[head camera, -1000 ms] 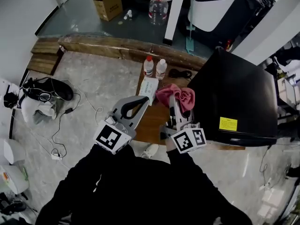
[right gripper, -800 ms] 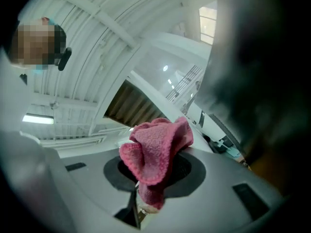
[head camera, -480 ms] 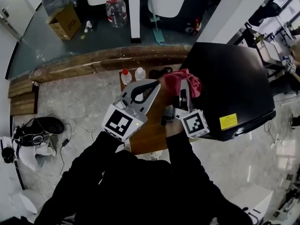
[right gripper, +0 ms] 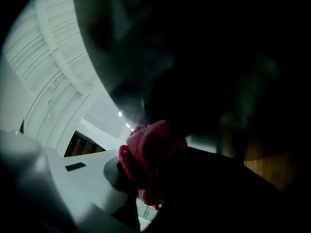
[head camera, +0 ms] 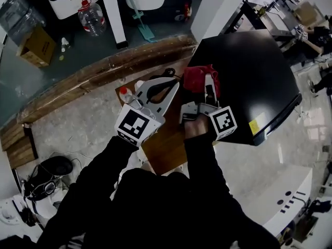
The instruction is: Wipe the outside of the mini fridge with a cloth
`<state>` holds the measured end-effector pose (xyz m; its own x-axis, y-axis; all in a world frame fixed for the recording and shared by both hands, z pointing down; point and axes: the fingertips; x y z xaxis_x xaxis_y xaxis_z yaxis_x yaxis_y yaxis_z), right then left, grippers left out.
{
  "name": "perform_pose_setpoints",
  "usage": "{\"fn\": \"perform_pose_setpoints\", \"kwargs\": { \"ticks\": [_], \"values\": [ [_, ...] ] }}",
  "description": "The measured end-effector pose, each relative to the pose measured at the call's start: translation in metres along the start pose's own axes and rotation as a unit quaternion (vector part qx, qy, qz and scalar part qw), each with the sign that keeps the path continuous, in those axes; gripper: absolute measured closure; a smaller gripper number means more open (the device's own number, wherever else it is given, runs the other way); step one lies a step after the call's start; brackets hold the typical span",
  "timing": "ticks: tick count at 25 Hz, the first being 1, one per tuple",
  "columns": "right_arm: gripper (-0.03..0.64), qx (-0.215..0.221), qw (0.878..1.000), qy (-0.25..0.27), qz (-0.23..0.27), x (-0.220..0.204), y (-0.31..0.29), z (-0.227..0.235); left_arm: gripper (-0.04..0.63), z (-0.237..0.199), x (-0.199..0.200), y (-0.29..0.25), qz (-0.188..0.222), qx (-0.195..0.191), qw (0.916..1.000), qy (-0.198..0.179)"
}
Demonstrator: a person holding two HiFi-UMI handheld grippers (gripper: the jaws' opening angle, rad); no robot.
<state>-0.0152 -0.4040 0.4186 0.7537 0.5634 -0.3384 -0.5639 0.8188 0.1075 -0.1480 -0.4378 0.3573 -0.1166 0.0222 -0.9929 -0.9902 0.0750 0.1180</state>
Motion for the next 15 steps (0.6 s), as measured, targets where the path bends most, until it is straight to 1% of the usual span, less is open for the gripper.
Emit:
{"fn": "perform_pose_setpoints", "kwargs": {
  "ticks": [3, 7, 11, 15],
  "values": [
    [0.522, -0.002, 0.999, -0.030, 0.010, -0.002, -0.005, 0.004, 0.589, -0.010, -0.008, -0.009, 0.000, -0.018, 0.9998, 0.005],
    [0.520, -0.005, 0.999, -0.032, 0.012, -0.005, -0.014, 0.015, 0.589, -0.017, -0.027, -0.026, -0.013, -0.034, 0.9992, 0.017],
    [0.518, -0.023, 0.999, -0.034, 0.008, -0.013, -0.009, 0.043, 0.589, -0.014, -0.063, -0.033, -0.044, -0.046, 0.9977, 0.025],
    [0.517, -0.046, 0.998, -0.036, -0.002, -0.025, -0.005, 0.078, 0.589, -0.010, -0.100, -0.039, -0.054, -0.064, 0.9961, 0.028]
  ]
}}
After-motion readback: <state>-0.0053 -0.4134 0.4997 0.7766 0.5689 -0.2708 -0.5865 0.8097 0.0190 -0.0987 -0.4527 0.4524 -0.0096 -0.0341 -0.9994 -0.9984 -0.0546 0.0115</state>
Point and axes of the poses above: the fingertips, and each gripper's own axes: y backward along the fingers, z to its right, x out of its top, and after that the axes turned 5 degrees about z, right-handed
